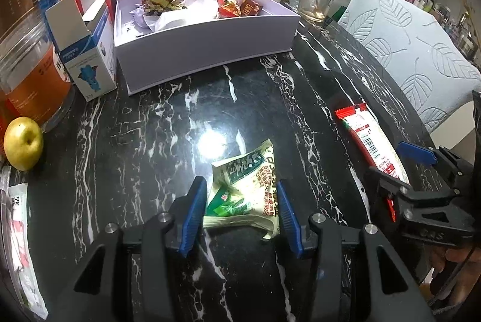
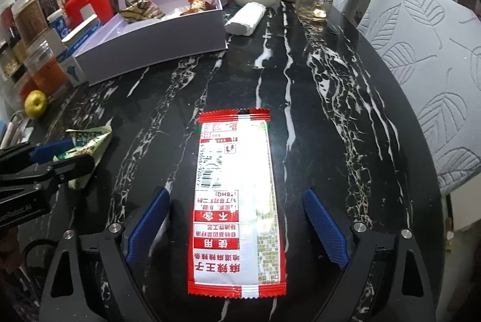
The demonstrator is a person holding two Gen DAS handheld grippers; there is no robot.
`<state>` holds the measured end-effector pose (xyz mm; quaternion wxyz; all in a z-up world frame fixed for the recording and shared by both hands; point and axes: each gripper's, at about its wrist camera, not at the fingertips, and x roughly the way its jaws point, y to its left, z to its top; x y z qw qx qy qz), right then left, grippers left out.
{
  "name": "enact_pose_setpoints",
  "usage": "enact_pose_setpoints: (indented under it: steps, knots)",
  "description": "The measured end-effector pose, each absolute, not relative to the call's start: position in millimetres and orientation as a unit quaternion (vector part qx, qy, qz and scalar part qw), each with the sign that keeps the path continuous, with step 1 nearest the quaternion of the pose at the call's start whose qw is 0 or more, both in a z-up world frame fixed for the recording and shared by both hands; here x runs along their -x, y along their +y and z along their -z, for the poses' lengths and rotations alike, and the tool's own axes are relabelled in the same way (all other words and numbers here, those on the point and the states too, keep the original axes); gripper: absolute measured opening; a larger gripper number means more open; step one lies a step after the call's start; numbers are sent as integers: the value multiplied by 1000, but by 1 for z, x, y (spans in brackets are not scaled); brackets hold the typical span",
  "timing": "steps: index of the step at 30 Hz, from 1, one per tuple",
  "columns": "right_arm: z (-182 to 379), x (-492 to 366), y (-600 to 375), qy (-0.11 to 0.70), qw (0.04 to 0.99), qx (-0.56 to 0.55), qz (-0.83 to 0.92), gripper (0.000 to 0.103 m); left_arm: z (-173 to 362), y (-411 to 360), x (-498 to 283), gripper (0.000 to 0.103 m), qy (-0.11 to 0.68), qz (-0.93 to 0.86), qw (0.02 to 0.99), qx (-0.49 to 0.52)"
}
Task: Organize soft objects
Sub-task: 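Lift the green packet and red-white strip packet with both grippers over the lavender box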
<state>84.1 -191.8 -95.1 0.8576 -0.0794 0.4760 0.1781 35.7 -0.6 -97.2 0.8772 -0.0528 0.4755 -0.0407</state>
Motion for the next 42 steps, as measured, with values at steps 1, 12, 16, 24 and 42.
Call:
enact_pose_setpoints:
  steps: [1, 12, 16, 24, 42]
  knots:
    - [95, -84, -191, 473, 860, 86, -172, 79, 97, -1, -36, 47, 474, 41, 878, 52]
    - [90, -83, -201, 460, 867, 72, -178, 46, 97, 1, -34, 44, 468, 32, 882, 51]
    - [88, -83, -209, 466, 864, 35, -186, 45, 97, -1, -28, 44, 470, 35, 881, 51]
    - [84, -72, -213, 465, 864, 18, -193, 45, 95, -7, -16, 44, 469, 45, 880, 59]
    - [58, -16, -214, 423, 878, -11, -222, 45, 65, -10, 35, 44, 418, 48, 905, 63]
